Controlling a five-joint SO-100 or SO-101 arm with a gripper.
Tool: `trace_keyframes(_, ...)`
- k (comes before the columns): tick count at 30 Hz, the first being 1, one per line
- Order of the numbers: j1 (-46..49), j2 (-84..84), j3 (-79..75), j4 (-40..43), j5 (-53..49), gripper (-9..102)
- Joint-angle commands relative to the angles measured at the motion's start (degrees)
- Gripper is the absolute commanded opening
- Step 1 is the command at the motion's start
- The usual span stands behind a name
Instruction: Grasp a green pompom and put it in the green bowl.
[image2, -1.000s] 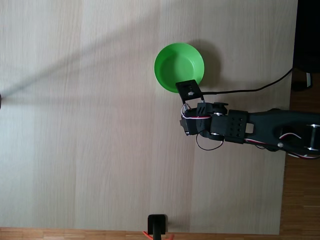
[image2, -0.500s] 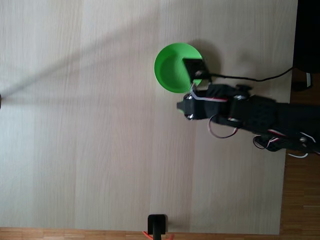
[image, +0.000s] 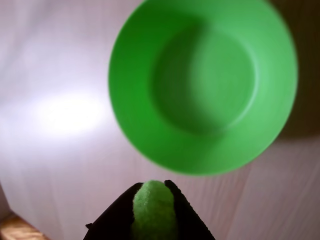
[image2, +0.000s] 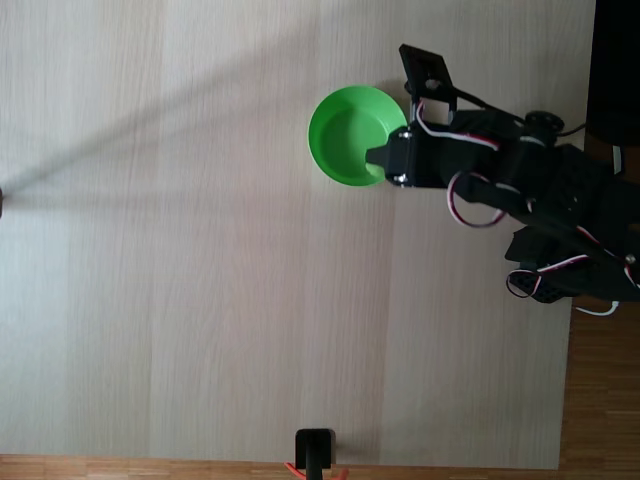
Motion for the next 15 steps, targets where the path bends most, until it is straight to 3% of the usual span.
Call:
trace_keyframes(1,2.4,-0.9,-2.4,-0.8,-1.0,0)
trace_keyframes(8,4.6,-3.3,-2.3,-0.9,-1.4,2)
trace_keyframes(15,4.3,-2.9,-1.8,-0.9,-1.7,17)
